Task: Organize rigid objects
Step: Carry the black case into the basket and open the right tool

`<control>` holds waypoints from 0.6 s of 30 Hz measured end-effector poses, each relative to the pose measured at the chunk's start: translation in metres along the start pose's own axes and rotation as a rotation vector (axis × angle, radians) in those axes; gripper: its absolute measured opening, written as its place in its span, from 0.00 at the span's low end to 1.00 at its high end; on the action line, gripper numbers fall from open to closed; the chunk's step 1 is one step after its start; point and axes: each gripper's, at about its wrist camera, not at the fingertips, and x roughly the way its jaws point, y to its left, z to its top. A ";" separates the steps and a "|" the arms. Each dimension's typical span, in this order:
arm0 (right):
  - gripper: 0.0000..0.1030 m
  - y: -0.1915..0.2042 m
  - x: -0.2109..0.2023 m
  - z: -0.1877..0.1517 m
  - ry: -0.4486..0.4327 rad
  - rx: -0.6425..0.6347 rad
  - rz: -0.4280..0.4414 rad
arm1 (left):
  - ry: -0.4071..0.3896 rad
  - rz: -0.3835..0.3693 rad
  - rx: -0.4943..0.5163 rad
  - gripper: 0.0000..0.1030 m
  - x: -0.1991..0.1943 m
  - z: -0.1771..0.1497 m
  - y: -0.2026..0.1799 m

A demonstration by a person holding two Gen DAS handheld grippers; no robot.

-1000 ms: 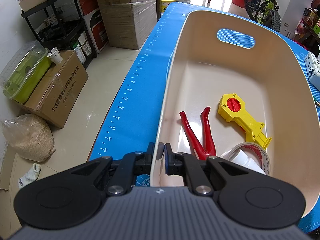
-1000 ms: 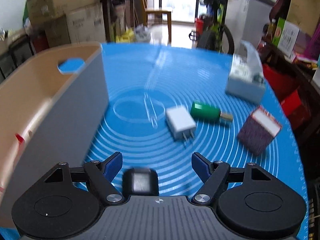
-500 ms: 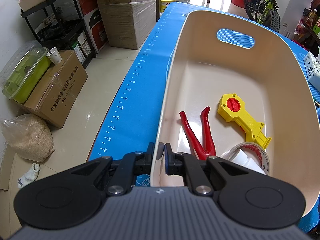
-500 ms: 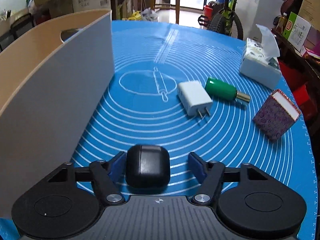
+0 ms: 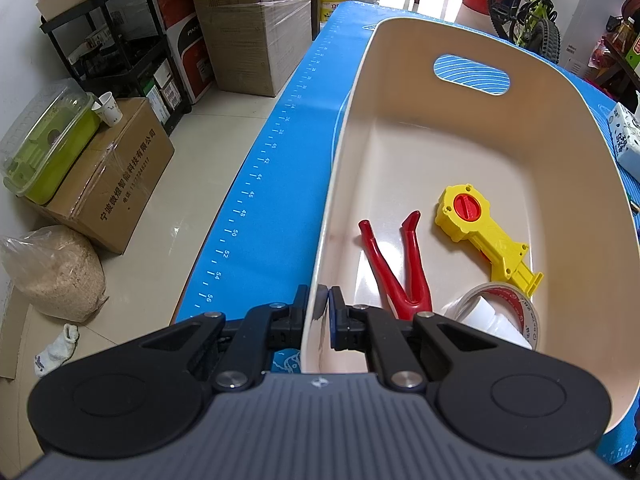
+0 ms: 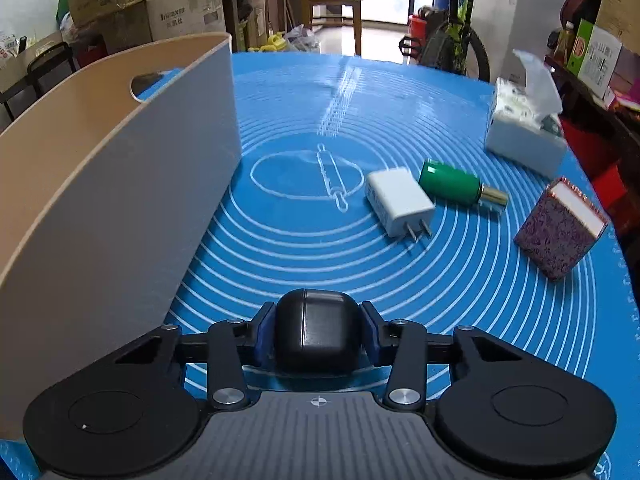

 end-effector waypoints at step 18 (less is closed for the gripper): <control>0.49 0.019 -0.077 0.029 -0.332 0.023 0.028 | 0.001 -0.002 -0.003 0.11 0.001 0.000 0.000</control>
